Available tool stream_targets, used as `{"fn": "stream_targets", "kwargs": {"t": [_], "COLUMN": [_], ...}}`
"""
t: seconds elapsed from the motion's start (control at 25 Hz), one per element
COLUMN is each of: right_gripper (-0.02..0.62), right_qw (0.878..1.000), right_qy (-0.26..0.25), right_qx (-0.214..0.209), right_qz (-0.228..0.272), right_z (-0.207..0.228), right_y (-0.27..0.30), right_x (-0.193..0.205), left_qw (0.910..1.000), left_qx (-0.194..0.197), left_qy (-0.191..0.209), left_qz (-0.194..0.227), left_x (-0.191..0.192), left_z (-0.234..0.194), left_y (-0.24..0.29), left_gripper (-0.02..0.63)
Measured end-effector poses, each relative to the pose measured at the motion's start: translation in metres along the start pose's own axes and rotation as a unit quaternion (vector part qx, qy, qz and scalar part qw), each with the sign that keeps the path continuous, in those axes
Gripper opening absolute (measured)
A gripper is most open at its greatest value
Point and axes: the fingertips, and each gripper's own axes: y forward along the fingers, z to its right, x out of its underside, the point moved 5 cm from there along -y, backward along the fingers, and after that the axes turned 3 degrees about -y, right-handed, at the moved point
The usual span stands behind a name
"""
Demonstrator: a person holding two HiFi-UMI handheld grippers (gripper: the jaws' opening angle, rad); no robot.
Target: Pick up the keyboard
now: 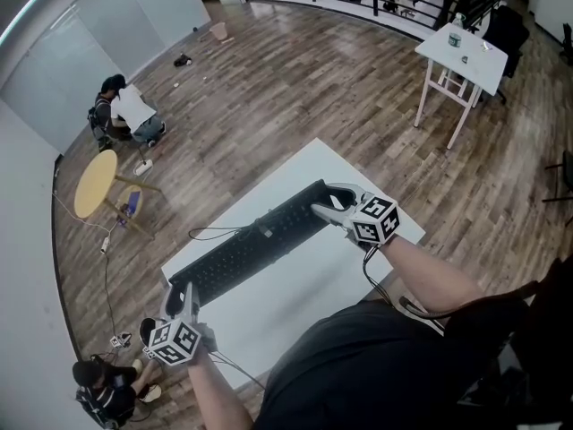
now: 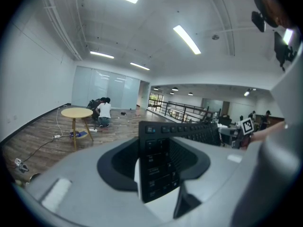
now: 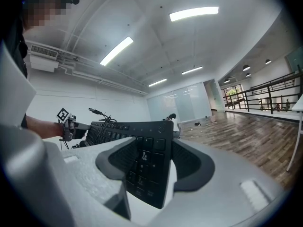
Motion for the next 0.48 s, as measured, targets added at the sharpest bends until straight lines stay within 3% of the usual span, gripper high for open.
{"fn": "stream_targets", "kwargs": {"t": [0.48], "right_gripper": [0.23], "right_qw": [1.0], "right_qy": [0.0], "right_qx": [-0.009], "right_qz": [0.002], "right_z": [-0.0005], "right_y": [0.0066], "right_x": [-0.0007], "left_qw": [1.0], "left_qx": [-0.006], "left_qy": [0.0], "left_qz": [0.003], "left_x": [-0.0014], "left_z": [-0.0013], "left_y": [-0.0043], "left_gripper": [0.206]}}
